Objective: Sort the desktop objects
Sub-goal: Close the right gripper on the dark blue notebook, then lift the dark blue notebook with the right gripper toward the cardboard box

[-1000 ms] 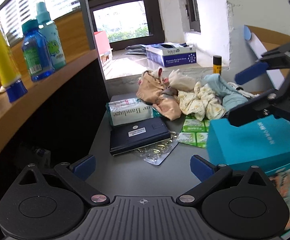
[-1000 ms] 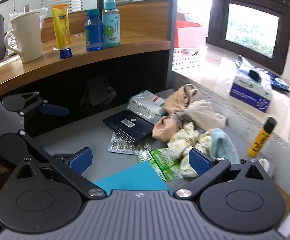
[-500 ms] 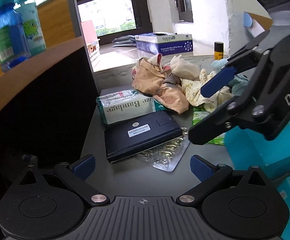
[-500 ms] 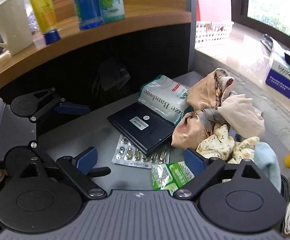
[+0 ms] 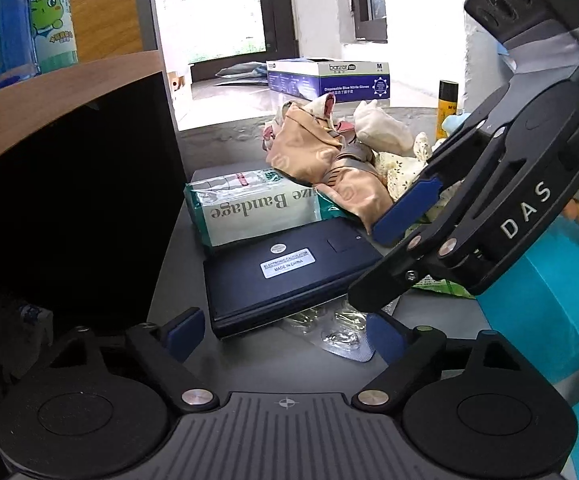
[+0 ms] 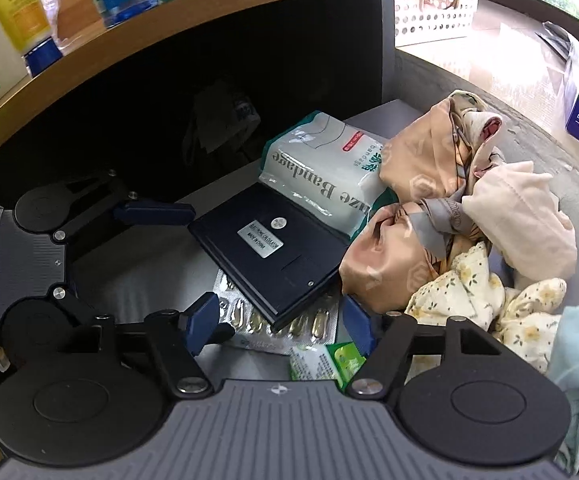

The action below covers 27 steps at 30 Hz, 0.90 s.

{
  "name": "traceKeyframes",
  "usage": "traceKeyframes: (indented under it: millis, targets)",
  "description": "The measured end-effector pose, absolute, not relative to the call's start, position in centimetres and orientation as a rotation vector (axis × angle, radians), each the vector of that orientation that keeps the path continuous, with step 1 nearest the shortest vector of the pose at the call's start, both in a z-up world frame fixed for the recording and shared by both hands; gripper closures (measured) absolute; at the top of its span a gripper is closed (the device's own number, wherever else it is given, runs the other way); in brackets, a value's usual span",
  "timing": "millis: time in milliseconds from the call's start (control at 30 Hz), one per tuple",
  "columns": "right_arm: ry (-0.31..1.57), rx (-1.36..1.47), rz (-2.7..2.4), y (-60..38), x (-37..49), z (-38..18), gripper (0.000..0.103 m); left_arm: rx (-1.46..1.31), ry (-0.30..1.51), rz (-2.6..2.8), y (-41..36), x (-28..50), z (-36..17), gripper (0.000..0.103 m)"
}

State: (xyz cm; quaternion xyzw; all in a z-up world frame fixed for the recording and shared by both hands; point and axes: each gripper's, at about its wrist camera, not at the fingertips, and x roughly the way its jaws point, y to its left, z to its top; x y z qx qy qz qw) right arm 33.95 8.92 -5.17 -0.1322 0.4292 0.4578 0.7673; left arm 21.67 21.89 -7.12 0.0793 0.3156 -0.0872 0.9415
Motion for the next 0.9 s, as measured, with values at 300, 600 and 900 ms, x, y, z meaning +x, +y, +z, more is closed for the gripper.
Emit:
traceKeyframes:
  millis: [300,600,900]
  targets:
    - [0.922,-0.307,0.996,9.1,33.9,-5.6,0.033,0.125,0.644,-0.231,22.9,22.9,-7.5,0.009]
    - [0.912,-0.327,0.997,9.3,33.9,-6.1,0.039,0.106,0.650,-0.245,22.6,22.9,-7.7,0.013]
    - [0.863,-0.334,0.998,8.2,31.9,-4.0,0.040,0.138,0.623,-0.216,21.8,21.1,-7.0,0.018]
